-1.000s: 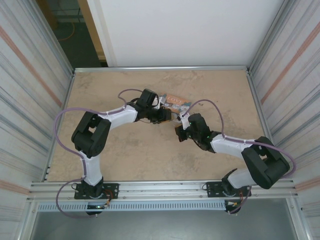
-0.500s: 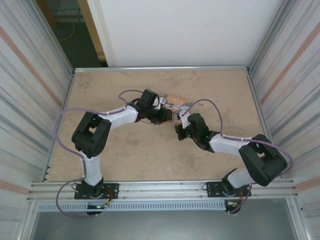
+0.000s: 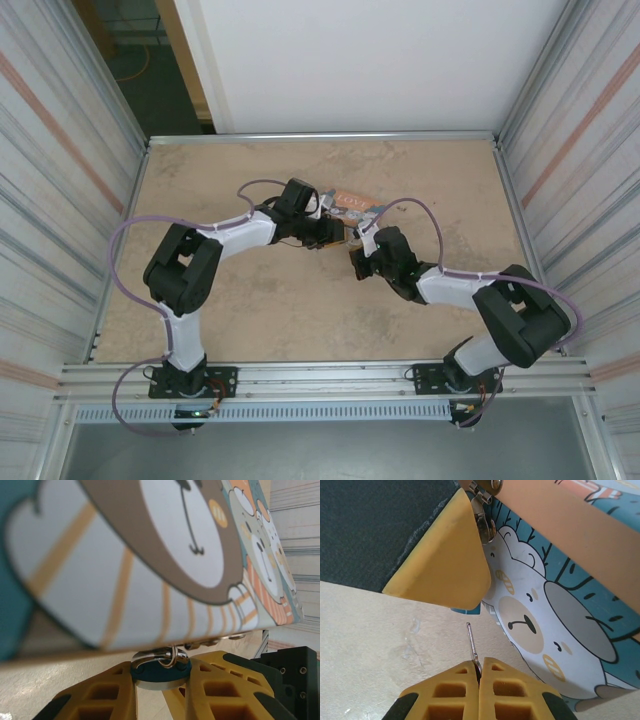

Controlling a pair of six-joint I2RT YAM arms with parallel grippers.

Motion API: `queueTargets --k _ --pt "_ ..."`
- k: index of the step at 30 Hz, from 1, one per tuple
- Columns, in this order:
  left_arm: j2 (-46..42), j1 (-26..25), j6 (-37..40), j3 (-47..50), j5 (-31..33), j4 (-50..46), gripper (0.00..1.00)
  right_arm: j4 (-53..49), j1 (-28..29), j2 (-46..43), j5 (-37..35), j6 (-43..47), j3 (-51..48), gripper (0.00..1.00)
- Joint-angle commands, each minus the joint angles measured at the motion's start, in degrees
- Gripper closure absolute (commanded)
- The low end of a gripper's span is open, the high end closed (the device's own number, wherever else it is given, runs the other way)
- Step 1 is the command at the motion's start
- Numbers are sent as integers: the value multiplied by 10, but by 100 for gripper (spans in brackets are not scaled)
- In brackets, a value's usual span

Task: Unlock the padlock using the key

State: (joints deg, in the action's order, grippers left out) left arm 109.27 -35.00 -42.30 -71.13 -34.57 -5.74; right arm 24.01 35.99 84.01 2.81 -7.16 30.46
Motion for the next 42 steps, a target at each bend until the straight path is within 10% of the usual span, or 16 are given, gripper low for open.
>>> queueTargets --k 1,42 --pt "-33 -6 -9 -16 -21 15 85 20 4 9 -4 7 12 100" --pt "-26 -8 -16 -18 -19 9 86 65 3 -4 -18 2 -3 100"
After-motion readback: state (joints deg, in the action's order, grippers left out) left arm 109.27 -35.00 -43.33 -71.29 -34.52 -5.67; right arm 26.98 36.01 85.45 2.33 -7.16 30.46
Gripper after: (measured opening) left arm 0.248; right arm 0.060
